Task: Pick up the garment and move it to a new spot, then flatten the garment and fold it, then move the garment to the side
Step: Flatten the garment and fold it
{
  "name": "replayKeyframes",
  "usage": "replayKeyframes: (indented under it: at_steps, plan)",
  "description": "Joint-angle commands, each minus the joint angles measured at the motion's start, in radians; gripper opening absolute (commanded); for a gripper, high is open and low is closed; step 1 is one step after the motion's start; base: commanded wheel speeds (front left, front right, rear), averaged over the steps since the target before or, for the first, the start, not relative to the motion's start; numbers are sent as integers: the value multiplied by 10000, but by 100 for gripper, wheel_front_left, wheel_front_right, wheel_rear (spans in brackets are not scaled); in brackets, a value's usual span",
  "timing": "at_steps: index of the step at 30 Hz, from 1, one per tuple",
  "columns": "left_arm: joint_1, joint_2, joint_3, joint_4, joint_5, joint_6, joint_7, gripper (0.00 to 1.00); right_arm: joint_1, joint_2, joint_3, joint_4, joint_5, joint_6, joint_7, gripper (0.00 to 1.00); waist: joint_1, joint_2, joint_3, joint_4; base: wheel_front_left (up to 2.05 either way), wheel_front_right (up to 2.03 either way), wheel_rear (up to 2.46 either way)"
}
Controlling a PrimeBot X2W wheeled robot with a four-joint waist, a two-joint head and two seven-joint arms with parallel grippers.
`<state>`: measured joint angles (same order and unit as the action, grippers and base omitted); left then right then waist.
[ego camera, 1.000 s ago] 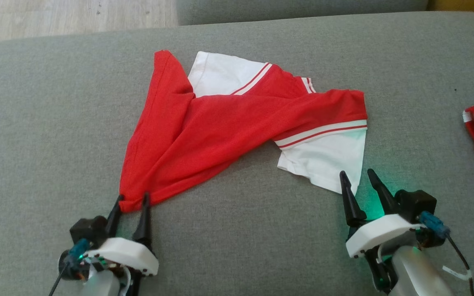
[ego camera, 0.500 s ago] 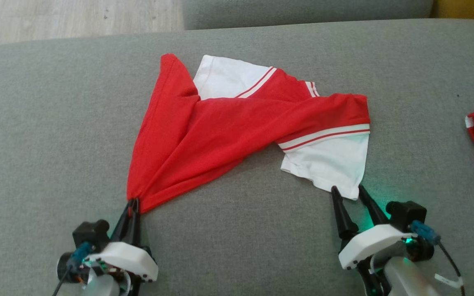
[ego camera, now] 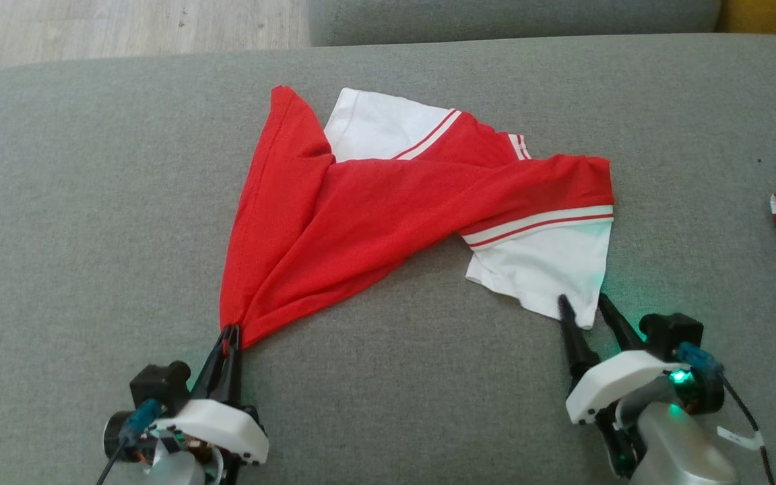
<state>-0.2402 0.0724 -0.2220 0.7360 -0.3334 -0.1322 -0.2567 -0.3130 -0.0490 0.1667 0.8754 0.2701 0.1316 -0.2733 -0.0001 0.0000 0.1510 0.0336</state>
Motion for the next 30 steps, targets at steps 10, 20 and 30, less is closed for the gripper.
replayKeyframes:
  at_steps: [10, 20, 30]
  plan:
    - [-408, 353, 274, -1297, 42, 15, -51, 0, -136, -56, -171, -1297, 662, -9, 116, 0, 1, 0, -297, -30, 0, 0, 0]
    - [-2352, 2111, -33, -3677, 170, 15, -51, 0, -1806, -1138, -584, -5046, 2099, -9, 116, 0, 1, 0, -1377, -184, 0, 0, 0]
    - [-5597, 3518, -572, -4599, -122, 15, 1172, 0, -4795, -2564, -590, -6718, 3128, -9, 999, 0, 1, 0, -1730, -72, 0, 0, 0]
